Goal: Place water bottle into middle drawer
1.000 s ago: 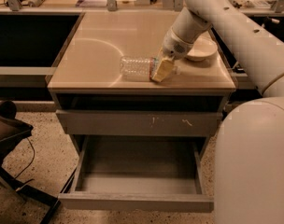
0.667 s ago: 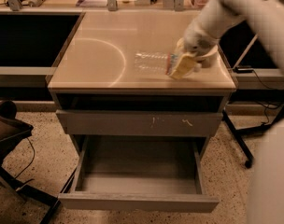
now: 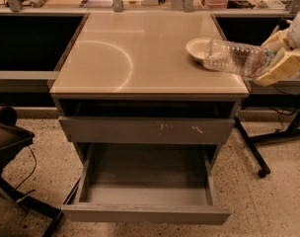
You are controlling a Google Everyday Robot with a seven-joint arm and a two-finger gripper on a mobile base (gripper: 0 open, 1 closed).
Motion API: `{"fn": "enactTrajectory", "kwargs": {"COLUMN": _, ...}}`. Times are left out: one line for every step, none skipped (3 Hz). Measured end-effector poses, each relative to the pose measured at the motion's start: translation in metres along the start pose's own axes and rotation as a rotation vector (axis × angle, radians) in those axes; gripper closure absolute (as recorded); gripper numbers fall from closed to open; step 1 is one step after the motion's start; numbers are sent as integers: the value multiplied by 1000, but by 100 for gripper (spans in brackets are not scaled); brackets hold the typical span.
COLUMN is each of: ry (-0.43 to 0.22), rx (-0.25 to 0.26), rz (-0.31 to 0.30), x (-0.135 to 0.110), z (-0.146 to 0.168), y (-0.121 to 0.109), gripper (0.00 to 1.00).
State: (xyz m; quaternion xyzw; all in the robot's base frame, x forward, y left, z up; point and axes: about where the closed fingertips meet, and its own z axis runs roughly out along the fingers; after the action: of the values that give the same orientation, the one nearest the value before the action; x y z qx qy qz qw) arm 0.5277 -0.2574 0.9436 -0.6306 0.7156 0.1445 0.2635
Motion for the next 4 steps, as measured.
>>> {"fn": "enactTrajectory", "kwargs": {"ry": -7, "rx": 21, "rz": -1, "x": -2, "z": 2, "y": -6, "gripper": 100}}
{"fn": "enactTrajectory", "kwargs": {"ry": 41, "rx": 113, "rz": -23, "x": 20, "z": -3, "y": 2, "gripper": 100}}
{"fn": "enactTrajectory", "kwargs": {"ry": 175, "rx": 224, "rz": 56, "x": 92, "z": 5, "y": 20, "gripper": 100}}
{"fn": "enactTrajectory", "kwargs": {"ry": 284, "rx": 231, "rz": 205, "x": 186, "z": 75, "y": 28, "gripper": 100}}
